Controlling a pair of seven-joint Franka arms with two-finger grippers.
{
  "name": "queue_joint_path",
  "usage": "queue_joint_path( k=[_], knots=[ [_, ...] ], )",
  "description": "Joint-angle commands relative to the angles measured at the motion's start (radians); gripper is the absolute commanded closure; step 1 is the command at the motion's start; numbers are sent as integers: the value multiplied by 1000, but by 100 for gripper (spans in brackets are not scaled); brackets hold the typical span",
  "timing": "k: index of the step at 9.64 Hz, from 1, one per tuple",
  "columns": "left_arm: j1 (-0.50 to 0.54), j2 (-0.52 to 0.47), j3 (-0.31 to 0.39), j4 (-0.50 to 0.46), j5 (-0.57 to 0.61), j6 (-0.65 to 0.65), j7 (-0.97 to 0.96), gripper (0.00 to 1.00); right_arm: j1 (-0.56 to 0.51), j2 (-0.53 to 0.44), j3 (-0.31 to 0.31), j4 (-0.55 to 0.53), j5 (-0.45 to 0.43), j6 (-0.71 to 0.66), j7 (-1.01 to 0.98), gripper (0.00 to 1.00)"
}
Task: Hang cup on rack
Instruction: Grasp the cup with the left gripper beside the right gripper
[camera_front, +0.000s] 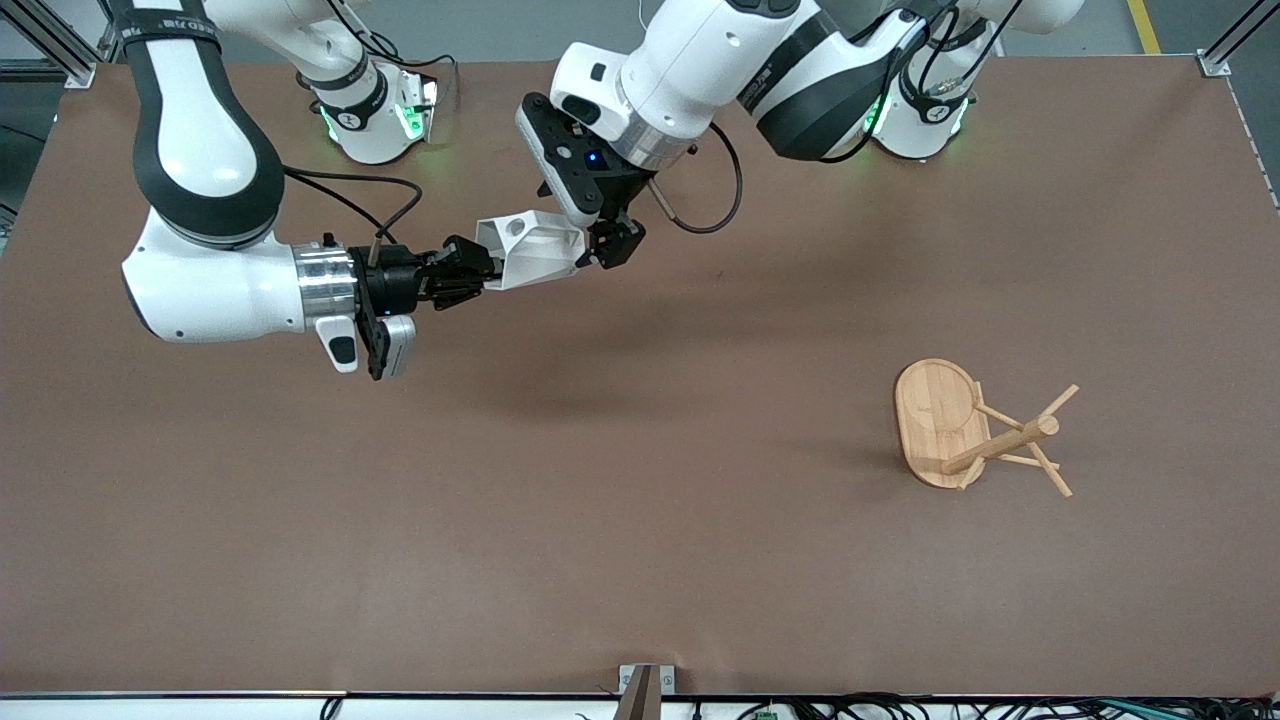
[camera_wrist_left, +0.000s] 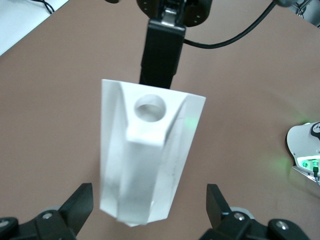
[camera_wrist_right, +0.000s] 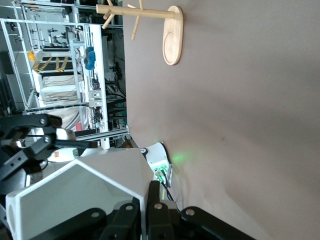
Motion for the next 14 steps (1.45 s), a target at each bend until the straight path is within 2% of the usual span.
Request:
queue_joint_path(
  k=[1, 6, 7, 9, 10, 11, 12, 13, 14],
  knots=[
    [-3, 22, -2, -6, -13, 12, 39, 0, 7, -37, -5, -32, 41, -10, -10, 99],
    [-7, 43, -2, -3, -9, 52, 58, 1, 7, -82, -5, -53, 75, -32, 1, 99],
    [-10, 43, -2, -3, -5, 64, 64, 9, 7, -80, -5, -52, 75, -32, 13, 99],
    [-10, 43, -2, -1, -9, 64, 87, 15, 7, -82, -5, -52, 75, -32, 16, 99],
    [-9, 42, -2, -1, -7, 66, 98, 35, 7, -82, -5, -52, 75, -32, 16, 99],
    [-9, 42, -2, -1, -5, 66, 107, 66, 7, -82, -5, -52, 75, -32, 16, 98],
    [-9, 36, -2, -3, -5, 66, 109, 88, 7, -82, -5, -52, 75, -32, 27, 98],
    [-7, 36, 0, -5, -5, 66, 109, 99, 8, -82, -5, -49, 75, -32, 40, 98],
    [-6, 36, 0, -5, -5, 66, 107, 99, 8, -83, -5, -49, 75, -32, 47, 98]
  ],
)
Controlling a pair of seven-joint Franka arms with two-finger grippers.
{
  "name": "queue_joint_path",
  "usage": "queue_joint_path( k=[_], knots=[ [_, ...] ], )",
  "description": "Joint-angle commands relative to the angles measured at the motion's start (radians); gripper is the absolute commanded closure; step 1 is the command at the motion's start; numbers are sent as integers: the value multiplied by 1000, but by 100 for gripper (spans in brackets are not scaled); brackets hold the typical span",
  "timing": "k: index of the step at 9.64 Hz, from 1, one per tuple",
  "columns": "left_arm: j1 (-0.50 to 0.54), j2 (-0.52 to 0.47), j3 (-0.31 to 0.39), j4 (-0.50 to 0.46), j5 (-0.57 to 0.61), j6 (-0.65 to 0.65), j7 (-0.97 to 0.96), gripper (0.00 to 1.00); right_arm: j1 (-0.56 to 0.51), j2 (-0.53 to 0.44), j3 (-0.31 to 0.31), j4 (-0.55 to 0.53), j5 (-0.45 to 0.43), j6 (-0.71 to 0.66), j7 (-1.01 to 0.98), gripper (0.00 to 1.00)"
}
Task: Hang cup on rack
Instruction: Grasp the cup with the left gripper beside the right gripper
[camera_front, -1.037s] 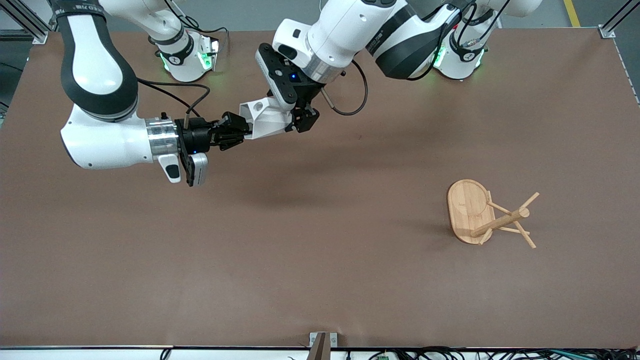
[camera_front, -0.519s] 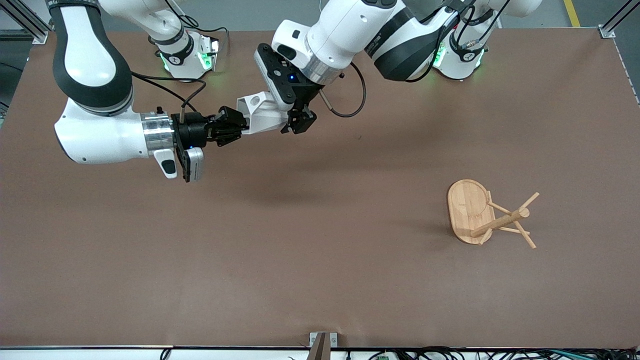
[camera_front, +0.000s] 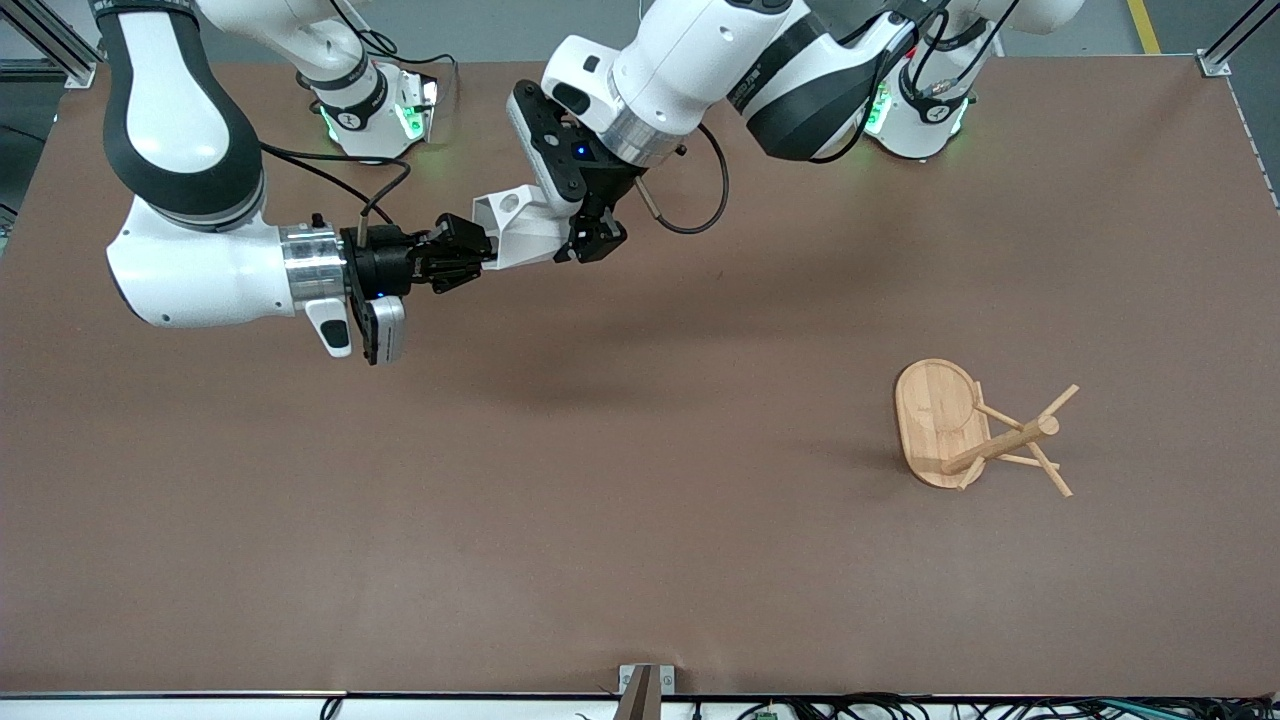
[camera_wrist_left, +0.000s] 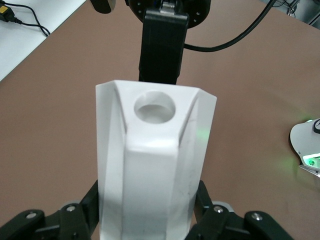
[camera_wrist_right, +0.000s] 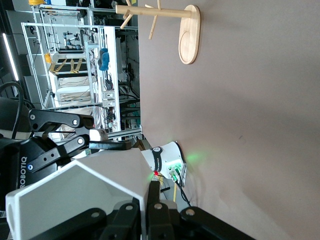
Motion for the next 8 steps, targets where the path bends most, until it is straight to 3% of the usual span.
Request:
queue_joint_path(
  k=[1, 2, 3, 4, 8],
  knots=[
    [-1, 25, 2, -8, -5, 16, 28, 99, 8, -39, 3, -29, 35, -8, 36, 98],
    [0, 25, 2, -11, -5, 16, 28, 99, 8, -36, 3, -29, 35, -13, 59, 83],
    [2, 25, 4, -11, -5, 16, 28, 99, 3, -37, -2, -17, 23, -40, 88, 1],
    [3, 25, 4, -11, -4, 16, 28, 99, -8, -40, -8, -14, 18, -47, 93, 0],
    [9, 28, 4, -14, -4, 16, 37, 99, -119, -40, -13, 6, -147, -45, 110, 0]
  ],
)
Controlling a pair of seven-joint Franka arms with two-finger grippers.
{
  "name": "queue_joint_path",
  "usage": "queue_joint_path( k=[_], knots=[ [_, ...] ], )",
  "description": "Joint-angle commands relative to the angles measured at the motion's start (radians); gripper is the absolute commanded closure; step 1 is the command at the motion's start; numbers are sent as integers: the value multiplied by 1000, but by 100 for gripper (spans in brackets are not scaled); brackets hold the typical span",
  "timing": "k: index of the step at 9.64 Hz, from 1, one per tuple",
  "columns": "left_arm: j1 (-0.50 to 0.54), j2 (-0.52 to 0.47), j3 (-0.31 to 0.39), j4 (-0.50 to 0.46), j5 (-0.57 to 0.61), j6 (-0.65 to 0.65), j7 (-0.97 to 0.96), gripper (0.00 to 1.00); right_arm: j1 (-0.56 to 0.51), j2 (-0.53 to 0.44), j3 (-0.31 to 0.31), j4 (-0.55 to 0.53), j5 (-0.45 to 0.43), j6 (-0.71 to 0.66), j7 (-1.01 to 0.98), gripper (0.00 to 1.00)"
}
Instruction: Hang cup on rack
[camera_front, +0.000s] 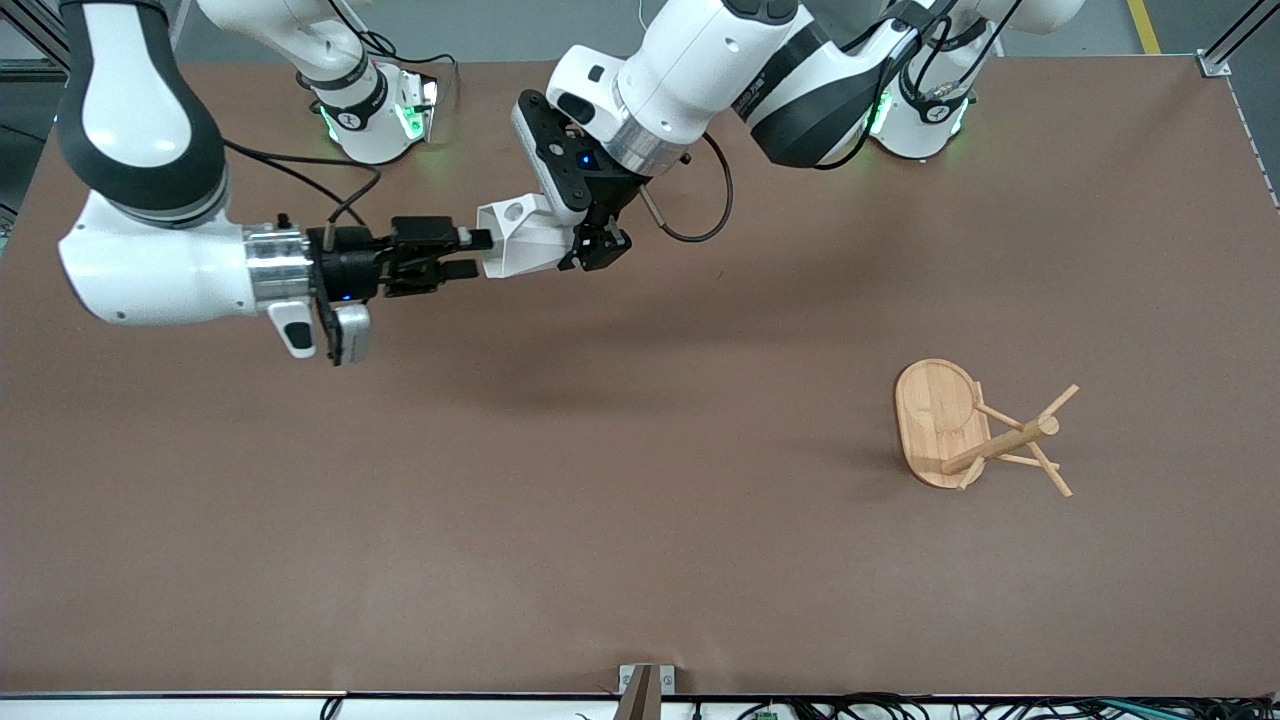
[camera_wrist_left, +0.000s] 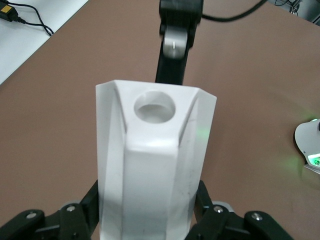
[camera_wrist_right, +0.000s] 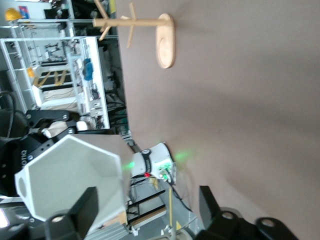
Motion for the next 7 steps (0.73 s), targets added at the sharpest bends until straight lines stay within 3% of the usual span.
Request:
queue_joint_path(
  k=[1, 3, 5, 7],
  knots=[
    [7, 19, 6, -15, -4, 5, 10, 99, -78, -33, 7, 24, -145, -6, 84, 0],
    [28, 11, 16, -18, -1, -47, -144, 99, -159, -42, 10, 151, -436, -10, 240, 0],
    [97, 10, 15, -20, 80, -63, -264, 99, -212, -44, 10, 189, -629, 2, 247, 0],
    [165, -17, 15, -18, 108, -194, -358, 99, -261, -41, 10, 241, -748, 2, 238, 0]
  ],
)
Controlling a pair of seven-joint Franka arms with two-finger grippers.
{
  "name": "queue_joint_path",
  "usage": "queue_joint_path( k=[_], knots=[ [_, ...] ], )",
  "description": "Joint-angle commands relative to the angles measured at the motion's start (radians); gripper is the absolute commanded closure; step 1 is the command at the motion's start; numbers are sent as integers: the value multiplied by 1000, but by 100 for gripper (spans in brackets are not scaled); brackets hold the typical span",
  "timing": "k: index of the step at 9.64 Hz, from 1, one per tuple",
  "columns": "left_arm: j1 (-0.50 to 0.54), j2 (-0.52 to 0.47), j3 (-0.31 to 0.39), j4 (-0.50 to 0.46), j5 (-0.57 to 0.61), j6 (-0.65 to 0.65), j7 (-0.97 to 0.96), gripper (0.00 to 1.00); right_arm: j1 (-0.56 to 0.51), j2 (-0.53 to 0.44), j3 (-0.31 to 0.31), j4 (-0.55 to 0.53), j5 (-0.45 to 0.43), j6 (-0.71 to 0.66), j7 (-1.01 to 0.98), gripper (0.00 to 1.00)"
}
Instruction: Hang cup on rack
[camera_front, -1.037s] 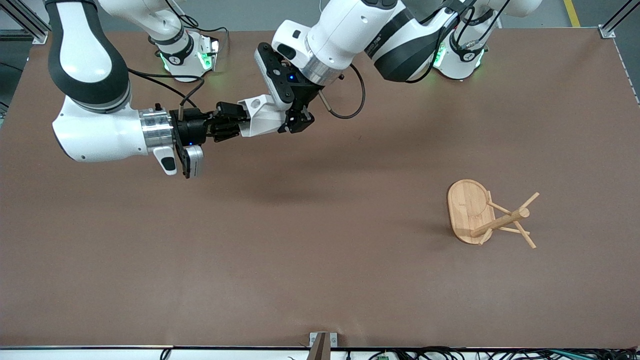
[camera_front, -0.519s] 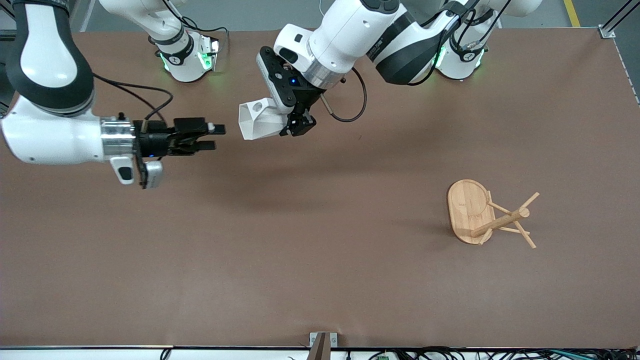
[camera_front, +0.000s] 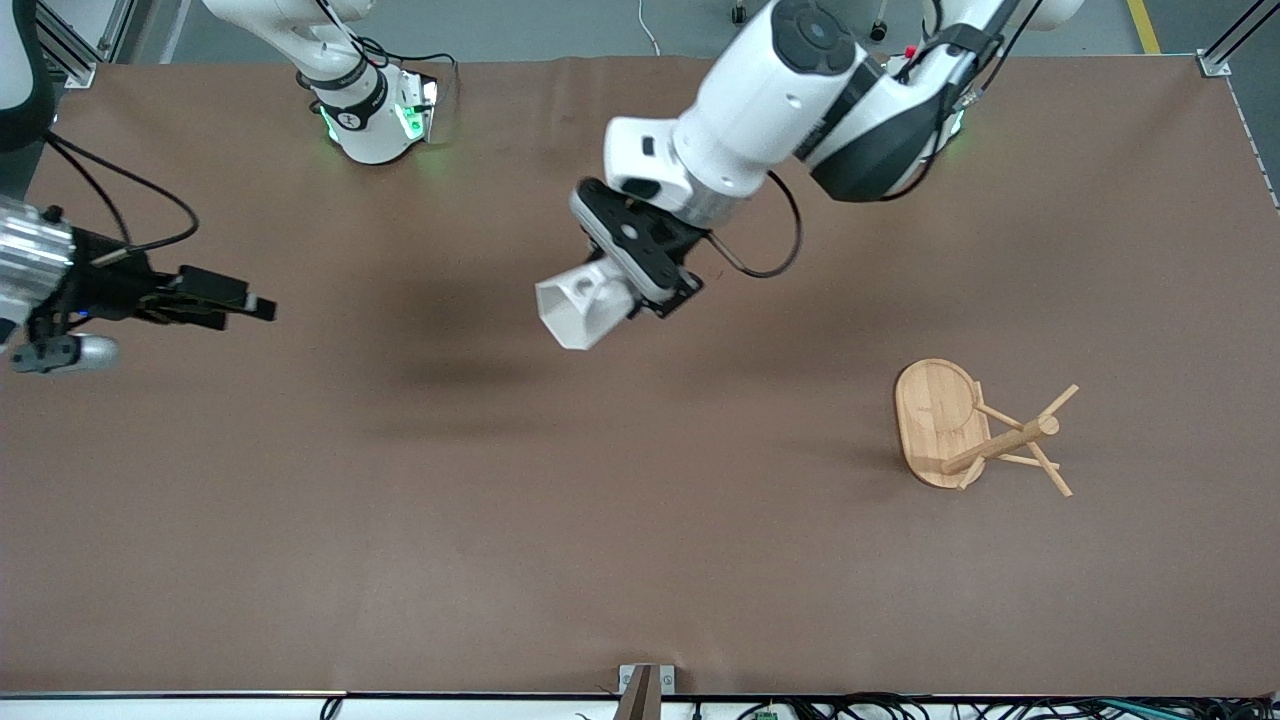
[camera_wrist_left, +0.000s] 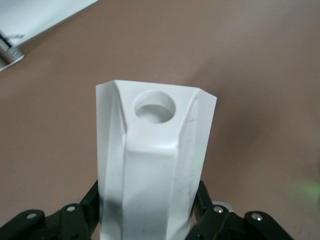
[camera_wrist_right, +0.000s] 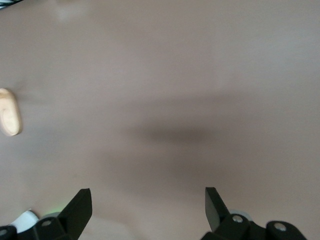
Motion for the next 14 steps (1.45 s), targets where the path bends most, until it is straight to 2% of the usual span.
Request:
queue_joint_path(
  k=[1, 2, 4, 5, 7, 8, 9, 11, 12, 14],
  knots=[
    [71, -44, -2, -16, 52, -140, -117, 99, -49, 1, 17, 59, -129, -7, 8, 0],
    [108, -53, -2, -16, 54, -166, -151, 99, -62, 1, 17, 85, -229, -11, -40, 0],
    [179, -58, -4, -21, 53, -241, -156, 99, -98, -4, 16, 105, -273, -31, -190, 0],
    [200, -99, 1, -89, 45, -241, -174, 99, -108, -8, 14, 119, -276, -72, -201, 0],
    [207, -175, 97, -233, 37, -230, -142, 99, -143, -13, 14, 160, -283, -111, -201, 0],
    [210, -199, 131, -293, 20, -224, -81, 99, -146, -10, 19, 180, -350, -111, -201, 0],
    [210, -225, 177, -370, 19, -174, -3, 99, -141, -14, 22, 189, -404, -113, -188, 0],
    [210, -258, 231, -515, 0, -30, 122, 99, -141, -57, 20, 153, -405, -105, -102, 0],
    [211, -269, 242, -563, -1, 16, 128, 99, -137, -91, 25, 125, -403, -113, 0, 0],
    [213, -275, 256, -623, -1, 70, 148, 99, -137, -164, 25, 70, -403, -140, 21, 0]
  ],
)
